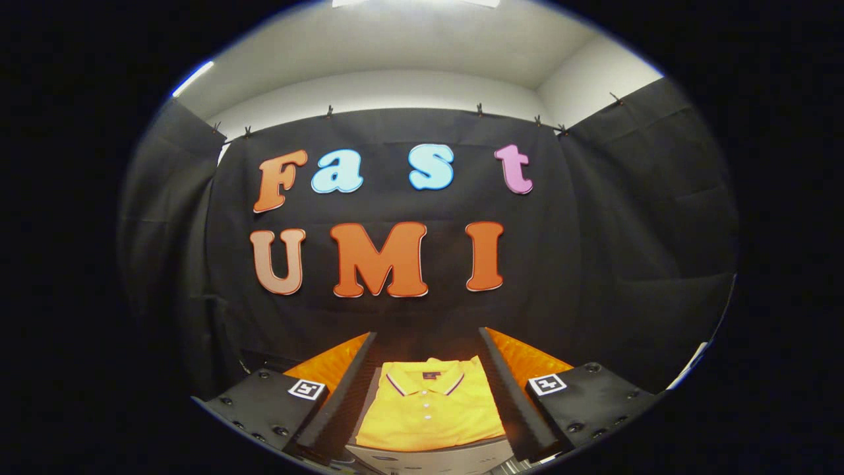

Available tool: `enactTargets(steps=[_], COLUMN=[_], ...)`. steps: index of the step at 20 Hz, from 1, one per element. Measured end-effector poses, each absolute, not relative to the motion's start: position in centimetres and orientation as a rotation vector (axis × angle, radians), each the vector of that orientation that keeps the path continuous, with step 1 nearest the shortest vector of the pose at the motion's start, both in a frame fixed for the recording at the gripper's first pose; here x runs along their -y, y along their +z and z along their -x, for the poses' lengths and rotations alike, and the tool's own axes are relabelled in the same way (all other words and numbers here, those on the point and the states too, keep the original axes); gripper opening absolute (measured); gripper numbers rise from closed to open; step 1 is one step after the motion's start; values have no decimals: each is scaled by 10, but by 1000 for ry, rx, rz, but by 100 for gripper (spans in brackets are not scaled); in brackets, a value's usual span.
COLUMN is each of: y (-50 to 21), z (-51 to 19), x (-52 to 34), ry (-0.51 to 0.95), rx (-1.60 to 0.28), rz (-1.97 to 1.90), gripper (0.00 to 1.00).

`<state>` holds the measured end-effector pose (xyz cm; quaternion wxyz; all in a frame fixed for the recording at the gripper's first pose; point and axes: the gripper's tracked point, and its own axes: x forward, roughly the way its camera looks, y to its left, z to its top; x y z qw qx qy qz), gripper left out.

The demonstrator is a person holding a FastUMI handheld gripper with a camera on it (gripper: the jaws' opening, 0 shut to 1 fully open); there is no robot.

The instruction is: Put the clothes into the washing machine and then close the washing machine lid.

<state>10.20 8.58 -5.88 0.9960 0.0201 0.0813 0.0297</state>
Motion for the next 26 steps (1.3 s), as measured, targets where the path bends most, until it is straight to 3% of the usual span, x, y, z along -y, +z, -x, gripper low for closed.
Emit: enactTargets(steps=[6, 13, 23, 26], y=[-138, -250, -321, -326], z=[-192, -220, -233, -235], x=[-86, -80, -86, -85], ry=[63, 46, 99, 110], rx=[-425, -711, -894, -856], rz=[-91, -92, -31, -37], gripper=[96, 97, 97, 97])
